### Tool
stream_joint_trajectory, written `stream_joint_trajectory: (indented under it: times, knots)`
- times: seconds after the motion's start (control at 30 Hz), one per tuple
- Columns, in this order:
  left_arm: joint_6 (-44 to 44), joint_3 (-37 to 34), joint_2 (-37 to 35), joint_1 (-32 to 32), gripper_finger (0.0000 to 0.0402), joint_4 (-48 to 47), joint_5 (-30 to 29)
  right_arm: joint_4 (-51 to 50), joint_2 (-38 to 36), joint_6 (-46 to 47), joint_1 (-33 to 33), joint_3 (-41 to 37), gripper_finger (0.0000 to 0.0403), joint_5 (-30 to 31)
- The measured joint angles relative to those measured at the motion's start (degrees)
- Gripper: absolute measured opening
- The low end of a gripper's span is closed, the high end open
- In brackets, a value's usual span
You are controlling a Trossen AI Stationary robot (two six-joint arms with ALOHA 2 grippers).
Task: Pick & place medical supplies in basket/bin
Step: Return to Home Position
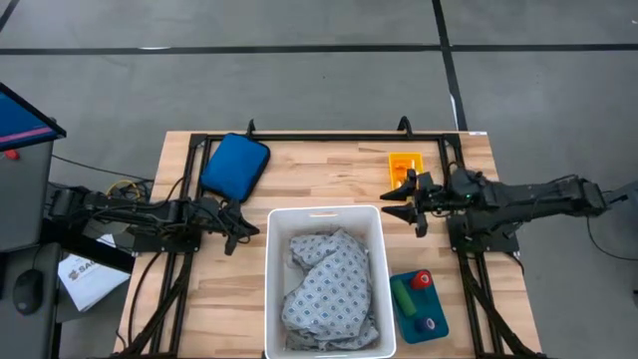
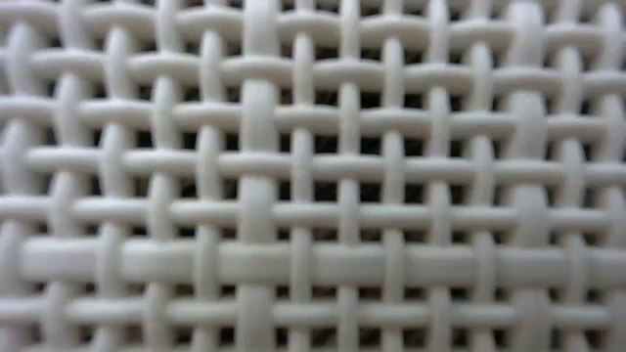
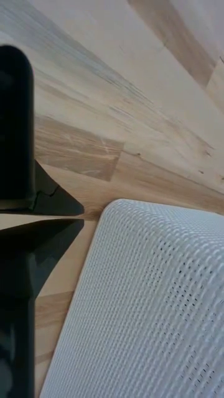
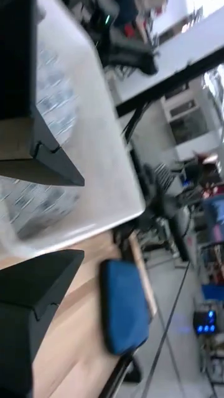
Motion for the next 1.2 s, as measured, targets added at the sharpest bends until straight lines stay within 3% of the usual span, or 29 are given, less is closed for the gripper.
stream_joint_trajectory:
  times: [0.4, 0.57, 0.9, 1.03, 1.2]
  knots:
    - [0.0, 0.0, 0.0, 0.0, 0.001, 0.3, 0.0, 4.4, -18.9, 3.0, -2.4, -20.2, 0.0173, 1.0]
    - [0.0, 0.0, 0.0, 0.0, 0.0012, 0.3, 0.0, 3.4, -26.7, 3.0, -2.3, -25.9, 0.0173, 6.1]
    - [0.0, 0.0, 0.0, 0.0, 0.0012, 0.5, 0.0, -3.7, -37.9, 2.3, -2.5, -29.6, 0.0173, 14.0]
    - [0.0, 0.0, 0.0, 0.0, 0.0012, 0.7, 0.0, -3.9, -39.0, 2.1, -2.5, -29.6, 0.0173, 13.1]
    - [0.0, 0.0, 0.0, 0.0, 0.0011, 1.1, 0.0, -4.7, -40.8, 2.1, -2.5, -29.7, 0.0173, 6.7]
